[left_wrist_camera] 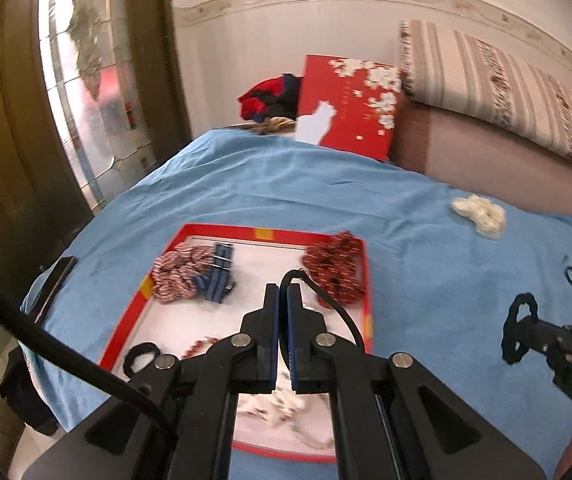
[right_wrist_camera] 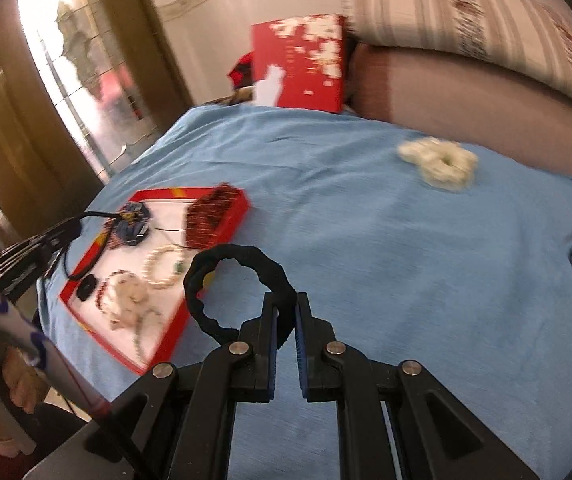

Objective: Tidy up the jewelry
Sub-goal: 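Carry the lanyard and hair tie over the red tray with both tools, then open both tools to drop the lanyard and hair tie into the tray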

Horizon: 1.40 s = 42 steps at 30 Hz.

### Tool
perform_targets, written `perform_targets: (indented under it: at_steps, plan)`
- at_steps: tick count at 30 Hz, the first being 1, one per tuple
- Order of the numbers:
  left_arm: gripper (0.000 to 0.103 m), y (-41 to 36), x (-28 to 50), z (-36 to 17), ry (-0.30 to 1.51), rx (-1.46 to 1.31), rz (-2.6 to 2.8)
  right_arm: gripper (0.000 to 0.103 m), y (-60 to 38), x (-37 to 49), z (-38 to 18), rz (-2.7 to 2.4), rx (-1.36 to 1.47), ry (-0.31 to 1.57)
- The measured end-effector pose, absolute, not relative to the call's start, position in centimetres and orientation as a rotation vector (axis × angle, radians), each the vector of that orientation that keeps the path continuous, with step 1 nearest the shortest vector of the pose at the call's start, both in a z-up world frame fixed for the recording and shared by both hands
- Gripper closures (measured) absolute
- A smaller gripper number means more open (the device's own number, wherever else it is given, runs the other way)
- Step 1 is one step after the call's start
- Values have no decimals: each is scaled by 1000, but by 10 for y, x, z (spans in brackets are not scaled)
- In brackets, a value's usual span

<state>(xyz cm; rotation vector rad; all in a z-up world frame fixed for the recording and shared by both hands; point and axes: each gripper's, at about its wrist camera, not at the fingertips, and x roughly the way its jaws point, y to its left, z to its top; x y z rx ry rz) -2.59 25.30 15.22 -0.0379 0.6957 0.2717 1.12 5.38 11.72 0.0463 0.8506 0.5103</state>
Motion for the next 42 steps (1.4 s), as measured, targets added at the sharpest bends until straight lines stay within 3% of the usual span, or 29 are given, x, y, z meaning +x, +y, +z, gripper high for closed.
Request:
perform_targets:
  at_steps: [8, 20, 42]
  plan:
    - [100, 309, -9, 142, 710, -82, 330, 94, 132, 15, 122, 590, -63, 852]
    - [100, 416, 12, 94, 813, -407, 326, 94, 224, 52, 89, 629, -181, 924]
    - [100, 382, 24, 62, 953, -414, 101, 94, 281, 135, 51, 516, -270, 1003]
